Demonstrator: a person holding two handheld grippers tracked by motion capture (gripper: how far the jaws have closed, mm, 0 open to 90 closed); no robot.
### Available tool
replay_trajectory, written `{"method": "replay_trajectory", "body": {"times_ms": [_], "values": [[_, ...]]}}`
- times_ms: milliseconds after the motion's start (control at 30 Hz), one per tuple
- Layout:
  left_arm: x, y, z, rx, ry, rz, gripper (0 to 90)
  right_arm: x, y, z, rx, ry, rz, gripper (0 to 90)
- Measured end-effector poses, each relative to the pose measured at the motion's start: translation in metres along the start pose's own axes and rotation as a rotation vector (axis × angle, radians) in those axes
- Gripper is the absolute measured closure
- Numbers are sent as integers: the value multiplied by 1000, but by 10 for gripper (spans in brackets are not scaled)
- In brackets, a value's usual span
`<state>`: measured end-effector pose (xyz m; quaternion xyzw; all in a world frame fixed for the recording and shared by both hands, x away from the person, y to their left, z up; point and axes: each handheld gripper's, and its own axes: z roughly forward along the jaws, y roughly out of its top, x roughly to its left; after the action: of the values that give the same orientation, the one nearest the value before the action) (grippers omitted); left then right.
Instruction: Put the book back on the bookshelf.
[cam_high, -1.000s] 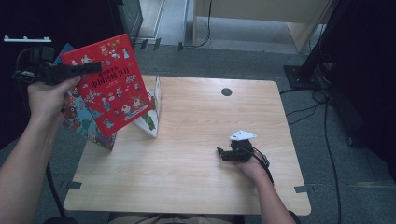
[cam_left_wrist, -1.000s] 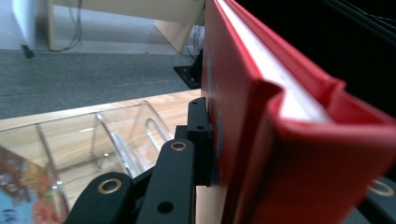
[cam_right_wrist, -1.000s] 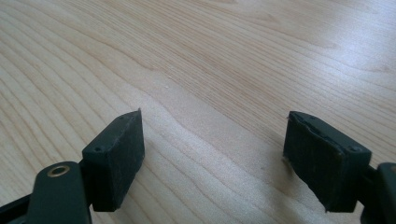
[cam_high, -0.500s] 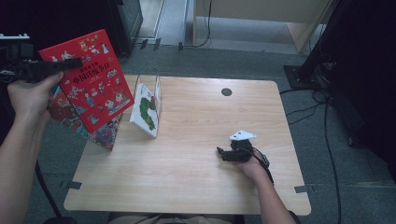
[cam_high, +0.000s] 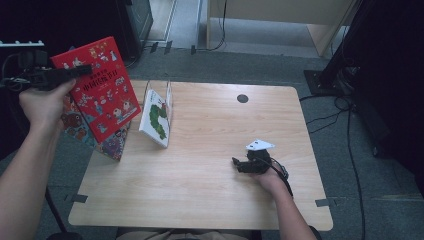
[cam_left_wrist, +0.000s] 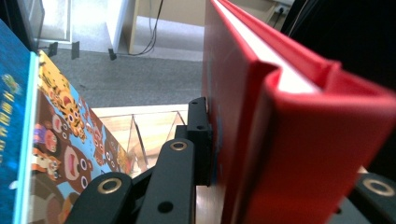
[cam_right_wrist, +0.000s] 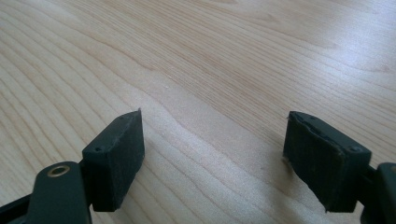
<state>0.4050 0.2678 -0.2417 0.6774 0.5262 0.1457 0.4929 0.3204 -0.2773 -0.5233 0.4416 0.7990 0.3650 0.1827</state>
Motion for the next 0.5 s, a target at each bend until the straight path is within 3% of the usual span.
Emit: {"method": "replay_trajectory", "body": {"times_ms": [133, 500], "values": [[-2, -3, 8, 10, 11, 2, 800, 0, 0, 0, 0, -1, 0, 204], [3, -20, 24, 5, 55, -69, 798, 0, 0, 0, -1, -1, -6, 208]]}}
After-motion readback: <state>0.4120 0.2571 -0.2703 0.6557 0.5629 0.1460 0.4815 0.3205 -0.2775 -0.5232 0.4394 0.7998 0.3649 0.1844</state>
